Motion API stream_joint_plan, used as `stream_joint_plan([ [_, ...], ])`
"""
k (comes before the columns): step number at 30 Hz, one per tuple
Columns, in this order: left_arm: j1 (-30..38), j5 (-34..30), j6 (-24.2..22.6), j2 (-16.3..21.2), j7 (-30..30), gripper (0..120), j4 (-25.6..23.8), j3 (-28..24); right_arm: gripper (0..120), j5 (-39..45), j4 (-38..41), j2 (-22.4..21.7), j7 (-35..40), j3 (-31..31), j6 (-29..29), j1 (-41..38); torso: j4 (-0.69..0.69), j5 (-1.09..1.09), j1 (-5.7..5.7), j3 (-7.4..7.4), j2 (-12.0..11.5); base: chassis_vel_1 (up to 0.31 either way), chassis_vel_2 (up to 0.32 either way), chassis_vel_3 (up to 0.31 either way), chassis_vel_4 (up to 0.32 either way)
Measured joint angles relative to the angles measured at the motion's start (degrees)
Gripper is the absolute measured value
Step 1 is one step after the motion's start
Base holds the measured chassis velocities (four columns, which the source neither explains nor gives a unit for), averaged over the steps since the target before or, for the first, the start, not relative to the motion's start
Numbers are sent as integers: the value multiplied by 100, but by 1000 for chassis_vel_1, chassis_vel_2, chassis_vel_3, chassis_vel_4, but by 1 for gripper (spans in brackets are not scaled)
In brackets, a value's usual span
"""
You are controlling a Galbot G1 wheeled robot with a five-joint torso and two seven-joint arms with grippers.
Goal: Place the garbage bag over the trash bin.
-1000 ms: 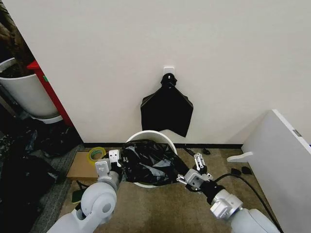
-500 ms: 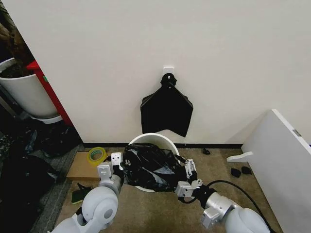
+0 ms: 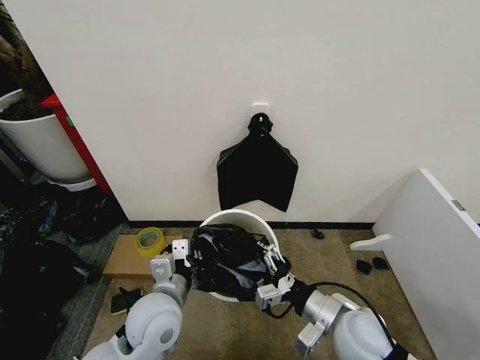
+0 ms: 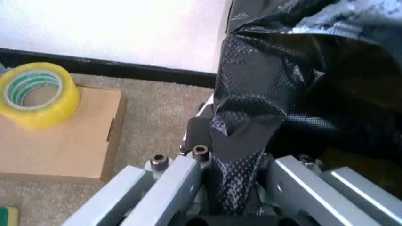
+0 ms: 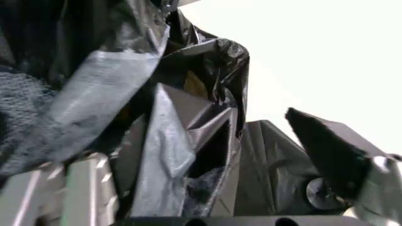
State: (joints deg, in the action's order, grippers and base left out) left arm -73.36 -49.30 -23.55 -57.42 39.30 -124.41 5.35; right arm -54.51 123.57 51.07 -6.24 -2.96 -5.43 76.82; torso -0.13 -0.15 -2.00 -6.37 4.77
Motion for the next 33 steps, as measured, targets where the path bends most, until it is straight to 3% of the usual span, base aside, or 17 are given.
stream_joint_plan([
  [18, -71, 69, 19, 25, -83, 1, -32, 20, 10, 293, -95, -18, -16, 92, -97, -93, 0, 0, 0, 0, 0, 0, 0, 0, 0],
  [22, -71, 91, 28, 34, -110, 1, -32, 22, 0, 432, -88, -19, -37, 98, -55, -88, 0, 0, 0, 0, 0, 0, 0, 0, 0],
  [25, -72, 148, 41, 42, -147, 1, -32, 24, 0, 522, -86, -19, -61, 88, -53, -89, 0, 0, 0, 0, 0, 0, 0, 0, 0],
  [29, -102, 320, 130, 66, -280, 1, -12, 40, 0, 1382, 55, -27, -231, 140, 109, -121, 0, 0, 0, 0, 0, 0, 0, 0, 0],
  [31, -133, 451, 193, 81, -385, 1, 12, 46, 0, 2181, 186, -50, -267, 262, 381, -144, 0, 0, 0, 0, 0, 0, 0, 0, 0],
  [32, -169, 597, 258, 92, -494, 1, 28, 54, 0, 3041, 339, -68, -261, 367, 689, -173, 0, 0, 0, 0, 0, 0, 0, 0, 0],
  [33, -169, 597, 258, 92, -494, 1, 28, 54, 0, 3041, 339, -68, -261, 367, 689, -173, 0, 0, 0, 0, 0, 0, 0, 0, 0],
])
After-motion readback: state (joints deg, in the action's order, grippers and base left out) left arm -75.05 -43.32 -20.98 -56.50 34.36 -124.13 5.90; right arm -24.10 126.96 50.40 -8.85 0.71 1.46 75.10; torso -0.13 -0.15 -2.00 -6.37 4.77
